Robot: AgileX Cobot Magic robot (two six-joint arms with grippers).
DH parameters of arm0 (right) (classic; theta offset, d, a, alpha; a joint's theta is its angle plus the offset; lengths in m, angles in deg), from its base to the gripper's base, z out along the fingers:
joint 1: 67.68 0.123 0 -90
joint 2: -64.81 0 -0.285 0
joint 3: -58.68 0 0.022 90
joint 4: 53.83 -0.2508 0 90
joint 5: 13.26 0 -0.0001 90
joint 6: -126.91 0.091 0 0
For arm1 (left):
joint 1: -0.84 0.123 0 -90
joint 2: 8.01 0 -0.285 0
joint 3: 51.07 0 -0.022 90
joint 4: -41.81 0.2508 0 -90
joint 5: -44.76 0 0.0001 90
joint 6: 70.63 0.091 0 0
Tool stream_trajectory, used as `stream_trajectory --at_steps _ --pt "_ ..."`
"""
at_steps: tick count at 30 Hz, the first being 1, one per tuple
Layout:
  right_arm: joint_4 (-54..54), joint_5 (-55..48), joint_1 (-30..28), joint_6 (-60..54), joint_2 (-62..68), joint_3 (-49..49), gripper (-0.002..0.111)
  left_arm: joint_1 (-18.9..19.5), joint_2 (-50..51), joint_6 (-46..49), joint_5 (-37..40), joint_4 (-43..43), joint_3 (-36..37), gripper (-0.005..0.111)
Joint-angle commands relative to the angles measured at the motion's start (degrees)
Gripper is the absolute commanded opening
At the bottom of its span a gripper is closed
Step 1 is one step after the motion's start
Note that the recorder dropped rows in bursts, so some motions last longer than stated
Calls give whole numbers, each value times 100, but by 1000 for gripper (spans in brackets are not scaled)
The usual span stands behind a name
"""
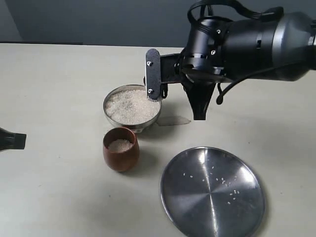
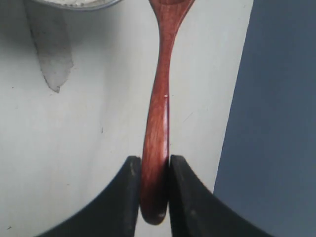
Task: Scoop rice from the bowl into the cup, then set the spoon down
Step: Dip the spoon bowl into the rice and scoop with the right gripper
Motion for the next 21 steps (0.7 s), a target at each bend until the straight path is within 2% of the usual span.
stream_trajectory --at_steps 1,12,21 --pt "126 -161 133 58 17 -113 -1 -11 -39 0 -23 31 25 0" --pt "406 -366 637 70 174 -124 -1 -11 -39 0 -23 31 25 0" --pt "461 -499 805 70 360 -124 -1 -11 -39 0 -23 31 25 0"
